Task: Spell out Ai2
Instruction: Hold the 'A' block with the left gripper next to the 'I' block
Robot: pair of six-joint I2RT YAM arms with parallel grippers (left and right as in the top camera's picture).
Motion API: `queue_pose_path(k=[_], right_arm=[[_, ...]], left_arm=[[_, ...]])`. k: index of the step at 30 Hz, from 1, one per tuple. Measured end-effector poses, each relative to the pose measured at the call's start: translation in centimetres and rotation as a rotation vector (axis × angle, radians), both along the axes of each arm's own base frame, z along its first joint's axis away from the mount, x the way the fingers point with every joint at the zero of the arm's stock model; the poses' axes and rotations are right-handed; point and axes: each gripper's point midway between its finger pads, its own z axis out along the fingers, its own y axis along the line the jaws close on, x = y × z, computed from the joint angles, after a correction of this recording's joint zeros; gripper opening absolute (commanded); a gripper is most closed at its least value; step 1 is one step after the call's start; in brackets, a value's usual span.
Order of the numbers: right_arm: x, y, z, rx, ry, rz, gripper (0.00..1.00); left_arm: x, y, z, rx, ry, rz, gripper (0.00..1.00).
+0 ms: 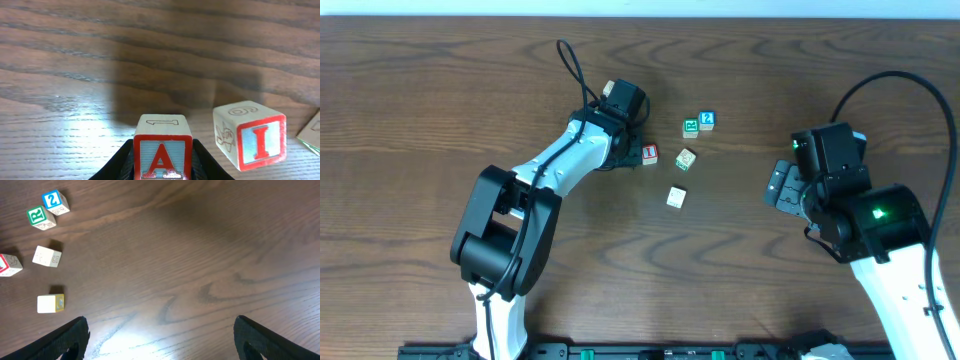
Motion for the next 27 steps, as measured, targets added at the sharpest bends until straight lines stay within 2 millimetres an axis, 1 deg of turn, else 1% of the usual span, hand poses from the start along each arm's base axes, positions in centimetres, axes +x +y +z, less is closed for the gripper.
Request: queue_pose_path(k=[1, 2, 6, 18, 24, 27], right_arm=[[0.0, 0.0, 0.0, 0.000, 0.000, 0.000, 0.92], [0.0, 0.0, 0.0, 0.000, 0.000, 0.000, 0.92], [0.0, 0.0, 0.0, 0.000, 0.000, 0.000, 0.92], [-0.1, 0.0, 0.0, -0.001, 0.004, 0.000, 0.92], [-0.1, 0.0, -0.1, -0.002, 0.006, 0.000, 0.92], [-0.1, 0.0, -0.2, -0.002, 0.008, 0.000, 0.92]], left_arm=[[0.0, -0.1, 0.0, -0.004, 0.002, -0.001, 0.33], [-0.1, -0.1, 0.0, -0.007, 0.004, -0.002, 0.37], [-0.1, -0.3, 0.0, -0.018, 0.007, -0.004, 0.44], [0.1, -0.4, 0.1, -0.023, -0.003, -0.002, 0.45], [-0.1, 0.6, 0.0, -0.010, 0.022, 0.015, 0.45], [-0.3, 1.1, 0.3, -0.006, 0.030, 0.024, 0.45]])
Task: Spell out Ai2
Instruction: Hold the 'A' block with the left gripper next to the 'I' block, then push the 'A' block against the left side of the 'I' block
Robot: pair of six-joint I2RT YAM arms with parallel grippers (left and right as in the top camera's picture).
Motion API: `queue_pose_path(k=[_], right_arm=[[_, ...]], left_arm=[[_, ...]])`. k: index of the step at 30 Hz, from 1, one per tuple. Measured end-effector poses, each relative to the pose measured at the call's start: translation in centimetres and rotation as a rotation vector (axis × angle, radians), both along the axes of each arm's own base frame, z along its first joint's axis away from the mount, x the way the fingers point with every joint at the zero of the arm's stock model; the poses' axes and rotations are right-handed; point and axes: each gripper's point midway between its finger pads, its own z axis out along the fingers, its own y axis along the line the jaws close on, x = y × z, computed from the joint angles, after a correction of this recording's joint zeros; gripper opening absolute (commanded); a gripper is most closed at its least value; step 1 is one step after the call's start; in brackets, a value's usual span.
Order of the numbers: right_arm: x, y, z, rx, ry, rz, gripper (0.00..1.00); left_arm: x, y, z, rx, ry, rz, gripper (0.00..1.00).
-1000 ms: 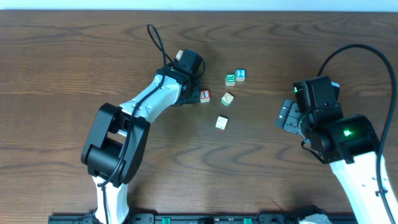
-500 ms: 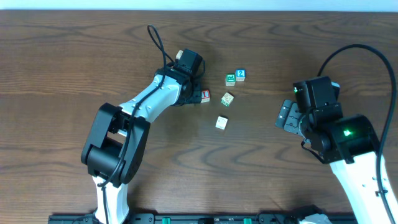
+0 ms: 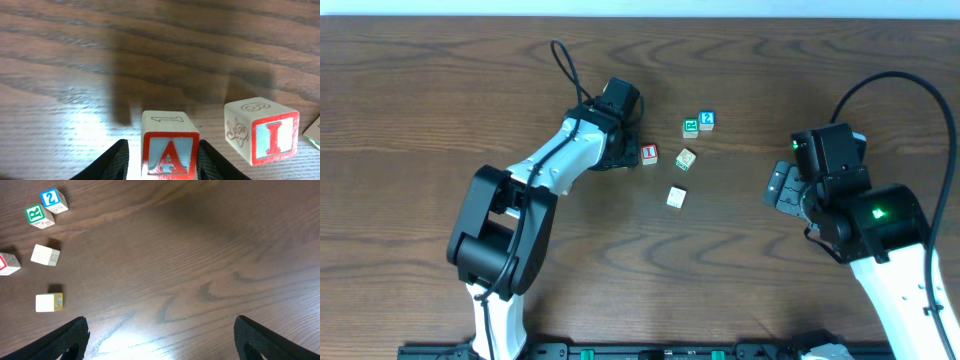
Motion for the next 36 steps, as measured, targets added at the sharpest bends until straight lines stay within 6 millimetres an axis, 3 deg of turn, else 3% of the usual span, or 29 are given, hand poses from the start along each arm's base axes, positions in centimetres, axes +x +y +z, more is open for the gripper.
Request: queue_pose_path(k=[11, 15, 23, 36], right_arm=[[-0.1, 0.0, -0.1, -0.002, 0.006, 0.000, 0.92], [-0.1, 0.0, -0.1, -0.002, 0.007, 0.000, 0.92], [-0.2, -0.1, -0.2, -0.003, 0.010, 0.000, 0.92], [-0.6, -0.2, -0.3, -0.008, 0.027, 0.000, 0.92]], left_arm=[[-0.1, 0.2, 5.5, -0.042, -0.083, 0.001, 0.46], [-0.9, 1.5, 6.6, 0.011, -0.083, 0.011, 0.47], [-1.1, 5.0, 6.4, 0.199, -0.100, 0.061, 0.50], [-1.4, 5.9, 3.4, 0.230, -0.124, 0.074, 0.53]])
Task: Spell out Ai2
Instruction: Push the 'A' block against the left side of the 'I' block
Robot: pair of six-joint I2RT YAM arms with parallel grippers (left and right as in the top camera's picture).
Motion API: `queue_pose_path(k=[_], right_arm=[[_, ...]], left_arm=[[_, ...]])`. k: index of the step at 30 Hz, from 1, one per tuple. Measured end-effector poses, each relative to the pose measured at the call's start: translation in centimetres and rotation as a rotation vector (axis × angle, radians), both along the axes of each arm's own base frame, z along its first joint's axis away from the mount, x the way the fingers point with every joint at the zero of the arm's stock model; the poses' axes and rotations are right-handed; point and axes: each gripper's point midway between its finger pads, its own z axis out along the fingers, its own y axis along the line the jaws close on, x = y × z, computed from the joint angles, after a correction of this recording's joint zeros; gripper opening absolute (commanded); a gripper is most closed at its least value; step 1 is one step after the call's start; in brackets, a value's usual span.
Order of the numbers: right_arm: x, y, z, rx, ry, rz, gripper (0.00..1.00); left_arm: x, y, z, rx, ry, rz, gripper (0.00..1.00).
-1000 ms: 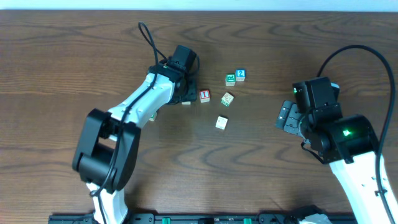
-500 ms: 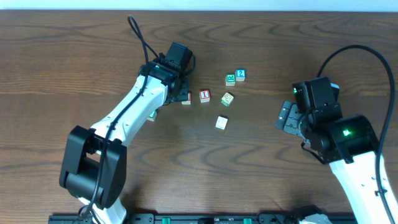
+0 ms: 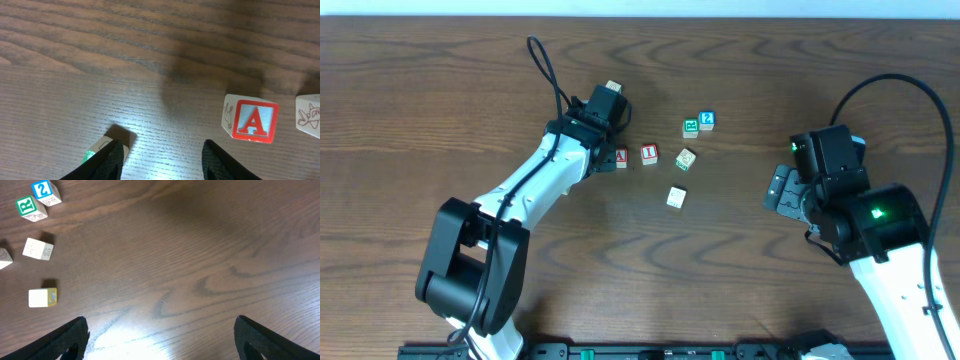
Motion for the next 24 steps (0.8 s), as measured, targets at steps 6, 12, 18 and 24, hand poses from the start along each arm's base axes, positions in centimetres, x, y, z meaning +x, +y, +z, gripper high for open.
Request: queue_pose_path(k=[6, 12, 18, 24], right_arm=[[-0.1, 0.0, 0.0, -0.001, 0.004, 0.000, 0.93], [-0.2, -0.1, -0.1, -0.003, 0.009, 0.000, 0.93], [-0.2, -0.1, -0.1, -0.003, 0.009, 0.000, 0.93], [-0.2, -0.1, -0.1, -0.003, 0.010, 0.000, 0.94]], left_arm=[[0.7, -0.6, 0.0, -0.030, -0.028, -0.005, 0.54], [0.4, -0.8, -1.4, -0.032, 0.010, -0.010, 0.54], [0.1, -1.0, -3.0, -0.031, 0.051, -0.014, 0.54], [0.2, -1.7, -4.0, -0.065, 0.064, -0.019, 0.54]])
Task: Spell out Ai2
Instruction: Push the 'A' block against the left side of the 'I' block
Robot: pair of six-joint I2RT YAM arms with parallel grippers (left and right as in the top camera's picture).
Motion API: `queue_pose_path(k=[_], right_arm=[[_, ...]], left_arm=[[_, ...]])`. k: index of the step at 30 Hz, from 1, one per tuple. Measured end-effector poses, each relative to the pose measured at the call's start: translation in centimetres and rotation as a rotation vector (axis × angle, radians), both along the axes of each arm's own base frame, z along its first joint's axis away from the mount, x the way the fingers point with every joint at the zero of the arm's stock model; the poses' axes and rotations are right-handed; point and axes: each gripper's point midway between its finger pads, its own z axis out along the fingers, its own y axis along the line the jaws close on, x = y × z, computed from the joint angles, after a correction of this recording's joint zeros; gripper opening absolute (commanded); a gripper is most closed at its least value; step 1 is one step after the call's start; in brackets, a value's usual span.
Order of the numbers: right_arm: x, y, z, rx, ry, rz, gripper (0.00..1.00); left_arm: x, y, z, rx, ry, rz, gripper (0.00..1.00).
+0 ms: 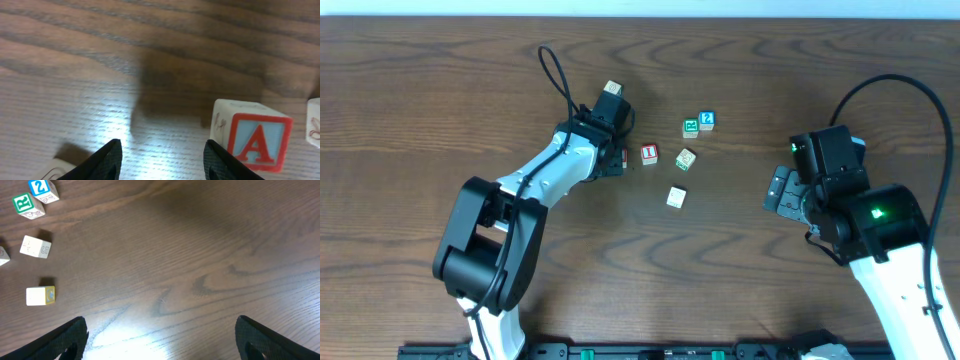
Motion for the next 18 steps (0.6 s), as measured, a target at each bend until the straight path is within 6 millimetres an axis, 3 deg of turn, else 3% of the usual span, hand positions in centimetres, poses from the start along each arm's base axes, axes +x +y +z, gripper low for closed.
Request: queue_pose_path(k=[18], right_arm=[[0.02, 0.00, 0.01, 0.000, -0.001, 0.000, 0.94]], left_arm=[[0.84, -0.88, 0.16, -0.046, -0.031, 0.006, 0.54]])
